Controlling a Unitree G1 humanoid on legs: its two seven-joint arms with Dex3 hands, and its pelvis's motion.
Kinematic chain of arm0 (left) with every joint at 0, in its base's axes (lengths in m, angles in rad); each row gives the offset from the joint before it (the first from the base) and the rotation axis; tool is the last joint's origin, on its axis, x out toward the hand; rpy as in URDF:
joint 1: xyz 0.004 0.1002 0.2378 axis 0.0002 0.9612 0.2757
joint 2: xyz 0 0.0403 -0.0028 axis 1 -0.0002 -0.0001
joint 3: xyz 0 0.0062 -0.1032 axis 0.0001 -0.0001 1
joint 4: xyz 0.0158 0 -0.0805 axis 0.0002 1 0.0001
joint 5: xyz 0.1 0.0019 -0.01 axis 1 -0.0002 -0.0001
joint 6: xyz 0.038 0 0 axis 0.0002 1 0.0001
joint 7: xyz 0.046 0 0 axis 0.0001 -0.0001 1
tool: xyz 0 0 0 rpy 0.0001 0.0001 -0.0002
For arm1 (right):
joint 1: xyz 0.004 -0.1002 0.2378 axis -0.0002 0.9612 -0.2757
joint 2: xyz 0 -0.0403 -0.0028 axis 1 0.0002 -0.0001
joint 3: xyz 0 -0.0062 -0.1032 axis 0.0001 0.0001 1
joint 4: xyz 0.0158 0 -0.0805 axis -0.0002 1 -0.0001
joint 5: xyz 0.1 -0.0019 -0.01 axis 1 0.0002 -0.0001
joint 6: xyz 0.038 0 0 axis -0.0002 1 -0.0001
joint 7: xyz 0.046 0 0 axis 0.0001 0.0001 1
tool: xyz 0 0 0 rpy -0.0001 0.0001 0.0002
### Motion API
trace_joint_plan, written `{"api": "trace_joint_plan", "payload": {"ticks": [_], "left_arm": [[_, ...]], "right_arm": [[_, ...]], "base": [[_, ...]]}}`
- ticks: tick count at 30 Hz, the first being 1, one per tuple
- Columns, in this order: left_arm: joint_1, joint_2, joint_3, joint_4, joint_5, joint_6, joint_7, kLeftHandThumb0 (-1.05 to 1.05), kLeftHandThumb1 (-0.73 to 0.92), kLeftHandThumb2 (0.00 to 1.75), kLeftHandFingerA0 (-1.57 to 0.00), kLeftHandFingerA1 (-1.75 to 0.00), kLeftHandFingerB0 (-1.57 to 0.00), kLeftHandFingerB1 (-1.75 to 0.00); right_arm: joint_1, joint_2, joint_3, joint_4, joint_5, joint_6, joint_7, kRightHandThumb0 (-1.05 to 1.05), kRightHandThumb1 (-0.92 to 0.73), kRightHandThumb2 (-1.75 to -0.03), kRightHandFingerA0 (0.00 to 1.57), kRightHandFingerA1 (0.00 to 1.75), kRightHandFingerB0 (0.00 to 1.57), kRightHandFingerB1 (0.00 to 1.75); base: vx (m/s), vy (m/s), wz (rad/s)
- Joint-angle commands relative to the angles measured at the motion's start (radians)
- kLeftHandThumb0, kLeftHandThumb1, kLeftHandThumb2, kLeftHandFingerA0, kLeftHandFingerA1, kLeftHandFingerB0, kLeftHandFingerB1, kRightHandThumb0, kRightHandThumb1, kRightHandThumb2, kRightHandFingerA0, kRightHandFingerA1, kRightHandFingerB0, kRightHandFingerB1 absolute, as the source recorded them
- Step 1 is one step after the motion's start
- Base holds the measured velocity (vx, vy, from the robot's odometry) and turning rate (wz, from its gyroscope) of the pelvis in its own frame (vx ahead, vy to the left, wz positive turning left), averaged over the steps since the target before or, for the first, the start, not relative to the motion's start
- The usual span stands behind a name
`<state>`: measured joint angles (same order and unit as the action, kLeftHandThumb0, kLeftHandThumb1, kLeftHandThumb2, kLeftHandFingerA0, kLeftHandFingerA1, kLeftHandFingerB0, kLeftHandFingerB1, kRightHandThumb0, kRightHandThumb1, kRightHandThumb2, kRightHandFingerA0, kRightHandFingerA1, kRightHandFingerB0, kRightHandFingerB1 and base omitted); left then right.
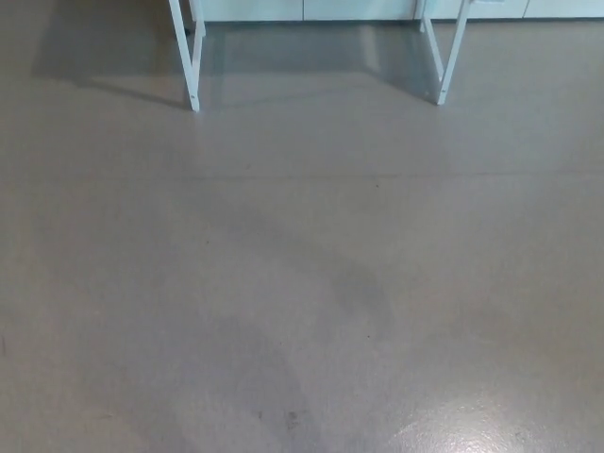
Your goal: The robot walks towards a table in front, picks a shampoo with left hand and puts it in a small grey container
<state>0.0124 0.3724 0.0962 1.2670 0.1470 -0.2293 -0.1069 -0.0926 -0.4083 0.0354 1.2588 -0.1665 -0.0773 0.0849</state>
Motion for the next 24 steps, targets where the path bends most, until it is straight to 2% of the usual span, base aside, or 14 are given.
{"api": "trace_joint_plan", "payload": {"ticks": [1,9,19,20,21,22,24], "left_arm": [[0.003,0.018,-0.008,0.008,-0.003,-0.046,-0.017,-0.25,0.58,0.58,-0.69,-0.44,-0.41,-0.35],[0.007,0.011,-0.003,0.002,-0.019,-0.042,-0.02,-0.26,0.57,0.57,-0.7,-0.45,-0.41,-0.36],[0.016,0.011,-0.023,0.003,-0.006,-0.046,-0.014,-0.29,0.56,0.57,-0.73,-0.49,-0.44,-0.36],[0.012,0.012,-0.026,0.004,-0.004,-0.044,-0.013,-0.38,0.45,0.7,-0.68,-0.56,-0.38,-0.45],[0.007,0.015,-0.03,0.006,-0.001,-0.04,-0.012,-0.38,0.45,0.7,-0.68,-0.56,-0.38,-0.45],[0.007,0.012,-0.019,0.007,-0.017,-0.043,-0.025,-0.27,0.55,0.57,-0.73,-0.48,-0.44,-0.37],[0.009,0.013,-0.021,0.006,-0.016,-0.049,-0.025,-0.29,0.55,0.57,-0.73,-0.47,-0.45,-0.37]], "right_arm": [[0.011,-0.03,-0.011,0.015,0.001,-0.023,0.012,-0.15,-0.67,-0.59,0.65,0.49,0.51,0.4],[0.022,-0.031,-0.019,0.021,0.002,-0.04,0.005,-0.14,-0.68,-0.6,0.65,0.5,0.49,0.4],[0.045,-0.036,-0.012,0.003,-0.003,-0.036,0.007,-0.16,-0.7,-0.6,0.66,0.48,0.51,0.4],[0.042,-0.036,-0.013,0.004,-0.001,-0.036,0.01,-0.15,-0.71,-0.61,0.65,0.48,0.5,0.39],[0.037,-0.035,-0.014,0.005,0.0,-0.036,0.014,-0.15,-0.71,-0.61,0.65,0.48,0.5,0.39],[0.038,-0.033,-0.018,0.009,0.004,-0.041,0.017,-0.14,-0.71,-0.6,0.66,0.49,0.49,0.4],[0.034,-0.031,-0.018,0.017,0.002,-0.036,0.013,-0.14,-0.7,-0.6,0.65,0.48,0.49,0.39]], "base": [[0.0,0.0,0.0],[0.0,0.0,0.0],[0.19,0.074,0.05],[0.09,0.135,-0.04],[0.09,0.193,-0.12],[0.04,0.223,-0.15],[0.17,0.319,-0.06]]}}
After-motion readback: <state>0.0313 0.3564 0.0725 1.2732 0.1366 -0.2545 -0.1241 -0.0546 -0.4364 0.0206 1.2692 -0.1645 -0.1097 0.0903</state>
